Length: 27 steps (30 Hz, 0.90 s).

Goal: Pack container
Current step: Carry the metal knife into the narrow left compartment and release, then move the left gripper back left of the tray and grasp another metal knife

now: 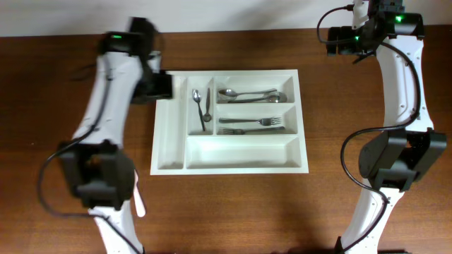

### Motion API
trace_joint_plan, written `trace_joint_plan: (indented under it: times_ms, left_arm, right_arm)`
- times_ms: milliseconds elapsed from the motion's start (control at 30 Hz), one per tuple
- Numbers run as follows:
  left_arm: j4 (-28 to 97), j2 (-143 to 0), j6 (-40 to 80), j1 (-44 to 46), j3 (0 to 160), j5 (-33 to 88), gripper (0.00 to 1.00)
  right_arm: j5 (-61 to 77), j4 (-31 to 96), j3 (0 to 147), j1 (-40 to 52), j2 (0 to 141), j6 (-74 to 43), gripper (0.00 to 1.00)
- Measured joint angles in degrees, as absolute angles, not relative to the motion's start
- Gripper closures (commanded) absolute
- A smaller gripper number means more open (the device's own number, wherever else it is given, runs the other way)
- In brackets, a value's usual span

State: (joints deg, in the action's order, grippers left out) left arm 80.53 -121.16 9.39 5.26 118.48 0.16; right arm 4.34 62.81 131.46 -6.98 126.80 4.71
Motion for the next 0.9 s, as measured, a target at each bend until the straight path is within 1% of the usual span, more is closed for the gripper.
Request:
trace_joint_plan:
  times_ms: [167, 300, 400, 467, 533, 600, 633, 667, 733, 800, 833, 900]
  left_arm:
    - [86.5, -114.7, 7.5, 0.3, 118.7, -2.1, 0.20]
    - [88.0, -111.5, 6.4, -1.2, 118.7, -3.3, 0.20]
    - [88.1, -109.4, 5.9, -2.1, 115.8, -4.3, 0.20]
    - [87.1, -107.6, 5.7, -2.5, 112.1, -4.7, 0.19]
    - [83.0, -104.7, 5.5, -3.0, 105.7, -5.1, 0.18]
    - [78.9, -101.3, 5.5, -3.4, 98.9, -5.2, 0.14]
    - [76.1, -99.0, 5.4, -3.6, 94.7, -5.2, 0.13]
    - [73.4, -96.8, 5.3, -3.8, 90.9, -5.2, 0.14]
    - [67.8, -92.4, 5.3, -4.8, 83.3, -5.2, 0.23]
    - [60.8, -88.3, 5.1, -6.7, 75.2, -5.2, 0.26]
    - [58.8, -87.2, 5.0, -7.9, 72.1, -5.2, 0.28]
    - [55.0, -86.8, 4.2, -10.5, 66.9, -5.4, 0.35]
  right_arm:
    - [4.3, 62.8, 131.5, -7.0, 126.8, 4.7, 0.01]
    - [4.3, 62.8, 131.5, -7.0, 126.8, 4.7, 0.01]
    - [4.3, 62.8, 131.5, -7.0, 126.8, 4.7, 0.01]
    - [4.3, 62.8, 131.5, -7.0, 126.8, 4.7, 0.01]
    - [4.3, 62.8, 131.5, -7.0, 126.8, 4.7, 0.01]
    - [4.3, 62.8, 131.5, -7.0, 126.8, 4.7, 0.01]
    - [4.3, 62.8, 131.5, -7.0, 126.8, 4.7, 0.01]
    - [4.3, 62.8, 131.5, -7.0, 126.8, 4.7, 0.01]
    - [4.3, 62.8, 131.5, -7.0, 126.8, 4.7, 0.01]
    - [4.3, 62.8, 131.5, -7.0, 126.8, 4.7, 0.01]
    - [4.3, 62.8, 131.5, -7.0, 126.8, 4.7, 0.01]
    - [4.3, 62.8, 131.5, -7.0, 126.8, 4.7, 0.01]
